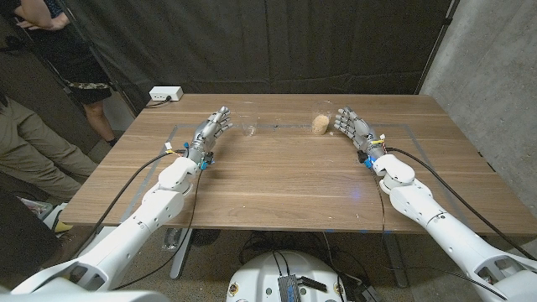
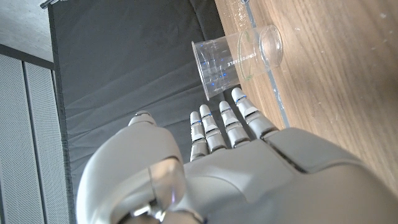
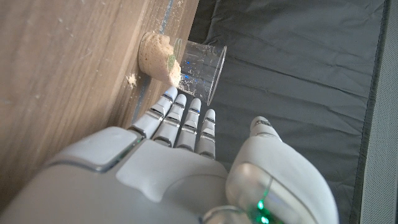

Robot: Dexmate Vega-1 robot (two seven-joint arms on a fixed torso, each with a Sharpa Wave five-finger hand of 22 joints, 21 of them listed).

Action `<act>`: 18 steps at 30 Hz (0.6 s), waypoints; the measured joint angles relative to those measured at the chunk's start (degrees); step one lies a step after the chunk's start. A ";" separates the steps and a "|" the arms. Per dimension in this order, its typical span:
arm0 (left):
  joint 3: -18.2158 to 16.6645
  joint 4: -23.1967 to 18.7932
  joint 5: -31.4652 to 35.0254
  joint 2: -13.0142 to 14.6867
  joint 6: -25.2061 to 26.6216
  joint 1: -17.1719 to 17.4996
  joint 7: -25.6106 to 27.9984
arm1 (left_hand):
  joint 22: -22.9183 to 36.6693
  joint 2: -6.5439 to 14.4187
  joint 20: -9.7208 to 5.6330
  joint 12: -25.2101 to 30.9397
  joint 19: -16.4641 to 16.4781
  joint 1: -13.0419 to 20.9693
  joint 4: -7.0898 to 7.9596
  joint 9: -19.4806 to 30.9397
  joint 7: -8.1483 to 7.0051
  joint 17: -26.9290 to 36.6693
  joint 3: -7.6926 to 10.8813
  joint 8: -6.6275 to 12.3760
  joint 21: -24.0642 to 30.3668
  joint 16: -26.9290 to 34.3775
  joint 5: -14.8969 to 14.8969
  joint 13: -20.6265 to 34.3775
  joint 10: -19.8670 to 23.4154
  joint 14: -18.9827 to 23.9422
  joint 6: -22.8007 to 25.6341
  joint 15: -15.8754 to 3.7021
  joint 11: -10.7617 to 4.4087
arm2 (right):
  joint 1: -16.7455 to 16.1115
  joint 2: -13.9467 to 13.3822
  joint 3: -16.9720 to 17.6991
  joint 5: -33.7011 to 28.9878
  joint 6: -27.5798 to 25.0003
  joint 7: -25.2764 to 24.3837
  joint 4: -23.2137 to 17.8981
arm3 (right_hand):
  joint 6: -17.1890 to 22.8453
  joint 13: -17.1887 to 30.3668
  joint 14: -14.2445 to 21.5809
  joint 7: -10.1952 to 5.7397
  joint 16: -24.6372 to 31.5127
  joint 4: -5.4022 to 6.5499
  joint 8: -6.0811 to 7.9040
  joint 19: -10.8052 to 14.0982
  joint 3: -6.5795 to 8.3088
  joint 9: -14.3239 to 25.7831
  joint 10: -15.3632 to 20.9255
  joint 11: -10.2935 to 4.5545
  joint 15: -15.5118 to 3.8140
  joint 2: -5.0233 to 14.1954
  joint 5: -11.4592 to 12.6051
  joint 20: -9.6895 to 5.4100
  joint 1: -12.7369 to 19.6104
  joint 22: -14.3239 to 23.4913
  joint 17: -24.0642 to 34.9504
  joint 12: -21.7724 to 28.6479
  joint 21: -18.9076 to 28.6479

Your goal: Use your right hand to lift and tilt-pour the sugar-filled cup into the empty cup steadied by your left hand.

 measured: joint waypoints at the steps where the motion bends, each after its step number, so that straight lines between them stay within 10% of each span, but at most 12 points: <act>1: -0.01 -0.14 0.13 0.15 -0.06 0.07 0.09 | 0.00 0.00 0.00 0.00 0.00 0.00 0.00 0.00 0.00 0.00 0.00 -0.07 0.00 0.00 0.00 0.00 0.00 0.00 0.00 0.00 0.00 | -0.04 -0.19 0.07 -0.18 0.14 0.13 -0.06 | -0.42 0.00 -0.25 0.02 0.00 0.00 0.00 -0.10 0.00 0.00 -0.13 -0.12 0.08 0.00 0.00 0.10 0.00 0.00 0.00 -0.14 0.00; 18: -0.03 -1.22 0.83 1.59 -0.34 0.45 0.78 | 0.00 -0.18 0.00 0.00 0.00 -0.18 -0.40 0.00 0.30 -0.01 0.40 -0.25 0.00 0.00 0.00 -0.27 0.30 0.30 0.30 -0.29 0.30 | -0.06 -2.33 0.38 -1.99 0.42 1.87 -0.56 | -2.34 -0.01 -1.93 0.47 -0.23 -1.44 -0.63 -0.82 -0.65 -0.01 -1.84 0.01 0.02 -2.42 -0.77 0.81 0.45 -0.01 -0.01 -0.92 -0.49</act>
